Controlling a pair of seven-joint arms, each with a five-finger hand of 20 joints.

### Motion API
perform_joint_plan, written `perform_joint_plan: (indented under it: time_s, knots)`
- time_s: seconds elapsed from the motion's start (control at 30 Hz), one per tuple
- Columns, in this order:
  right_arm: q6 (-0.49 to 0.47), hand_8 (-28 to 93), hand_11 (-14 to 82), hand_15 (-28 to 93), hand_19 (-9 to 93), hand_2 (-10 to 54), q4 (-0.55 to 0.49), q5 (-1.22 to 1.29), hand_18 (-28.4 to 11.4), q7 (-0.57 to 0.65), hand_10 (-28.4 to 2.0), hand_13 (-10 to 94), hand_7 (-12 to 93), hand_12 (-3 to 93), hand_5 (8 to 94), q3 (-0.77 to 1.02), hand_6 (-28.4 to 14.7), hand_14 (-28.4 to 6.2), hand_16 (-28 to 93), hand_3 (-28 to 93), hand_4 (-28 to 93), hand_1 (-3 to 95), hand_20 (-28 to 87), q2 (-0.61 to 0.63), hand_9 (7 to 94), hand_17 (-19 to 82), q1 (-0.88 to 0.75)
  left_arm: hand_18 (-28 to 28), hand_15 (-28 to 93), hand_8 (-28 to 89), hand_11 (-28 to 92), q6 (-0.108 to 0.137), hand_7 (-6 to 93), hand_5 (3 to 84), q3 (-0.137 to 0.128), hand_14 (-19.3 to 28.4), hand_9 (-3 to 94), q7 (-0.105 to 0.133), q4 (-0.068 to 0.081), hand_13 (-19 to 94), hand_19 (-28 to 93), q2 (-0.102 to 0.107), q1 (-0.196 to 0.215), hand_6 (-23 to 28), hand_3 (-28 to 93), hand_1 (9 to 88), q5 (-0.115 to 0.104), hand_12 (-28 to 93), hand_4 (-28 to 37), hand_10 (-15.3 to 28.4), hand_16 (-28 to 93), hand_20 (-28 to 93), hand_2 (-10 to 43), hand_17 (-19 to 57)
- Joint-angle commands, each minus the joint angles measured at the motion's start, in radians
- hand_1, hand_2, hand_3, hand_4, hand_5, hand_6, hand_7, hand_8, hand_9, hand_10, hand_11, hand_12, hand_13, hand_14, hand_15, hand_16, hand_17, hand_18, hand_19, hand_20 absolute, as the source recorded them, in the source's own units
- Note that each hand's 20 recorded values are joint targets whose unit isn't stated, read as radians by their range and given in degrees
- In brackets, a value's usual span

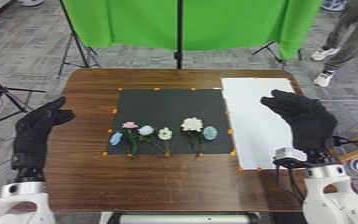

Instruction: Arrange flowers

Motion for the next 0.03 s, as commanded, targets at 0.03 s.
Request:
perform_joint_plan:
  time_s: [0.03]
  knots:
    - [0.007,-9,8.8,16,10,0.5,-0.011,-0.006,-17.8,0.001,-15.4,49,16,17.7,63.7,-0.001,-0.5,-15.0,25,77,-16,4.5,31,-0.003,63.0,20,-0.005,12.3,26,-7,24,0.000,12.8,51.9,0.006,19.3,53.7,-0.001,0.004,47,10,-0.008,0.001,3.4,66,27.9,-0.005,13,-26.1,14.6,-2,21,6.9,12.0]
